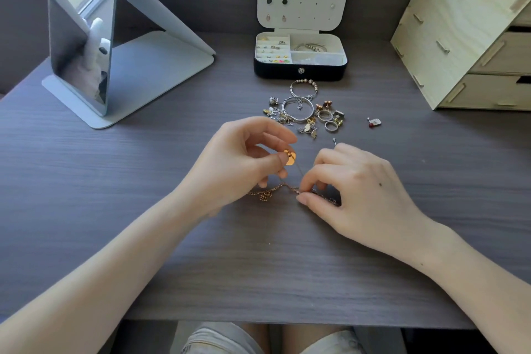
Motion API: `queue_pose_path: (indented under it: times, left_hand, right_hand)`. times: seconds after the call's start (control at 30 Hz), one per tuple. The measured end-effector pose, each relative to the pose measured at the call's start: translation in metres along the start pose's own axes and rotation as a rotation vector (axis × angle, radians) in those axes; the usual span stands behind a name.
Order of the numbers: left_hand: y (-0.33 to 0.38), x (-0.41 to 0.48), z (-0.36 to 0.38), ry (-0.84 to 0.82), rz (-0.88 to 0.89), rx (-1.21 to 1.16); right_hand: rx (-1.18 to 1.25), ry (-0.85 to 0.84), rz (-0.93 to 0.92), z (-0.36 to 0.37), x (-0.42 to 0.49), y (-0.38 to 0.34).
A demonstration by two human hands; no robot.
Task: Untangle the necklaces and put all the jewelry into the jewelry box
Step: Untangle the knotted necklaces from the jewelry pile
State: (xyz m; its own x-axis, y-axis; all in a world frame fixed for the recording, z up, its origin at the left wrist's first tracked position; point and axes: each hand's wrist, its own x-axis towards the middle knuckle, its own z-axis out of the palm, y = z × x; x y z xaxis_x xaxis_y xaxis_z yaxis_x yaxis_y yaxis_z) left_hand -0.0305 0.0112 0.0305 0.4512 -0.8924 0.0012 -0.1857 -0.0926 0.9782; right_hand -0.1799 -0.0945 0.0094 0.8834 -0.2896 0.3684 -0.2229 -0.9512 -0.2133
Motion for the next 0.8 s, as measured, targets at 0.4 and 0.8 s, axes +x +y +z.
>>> queue_pose_path:
  times: [0.4, 0.8]
  left_hand:
    - [-0.003, -0.002, 0.0, -0.006, -0.036, 0.066]
    - [-0.008, -0.006, 0.006, -0.025, 0.022, 0.367]
  right_hand:
    - [0.353, -0.087, 0.142, -0.006, -0.002, 0.006]
    - [1.001, -0.128, 0.242, -0.025, -0.001, 0.001]
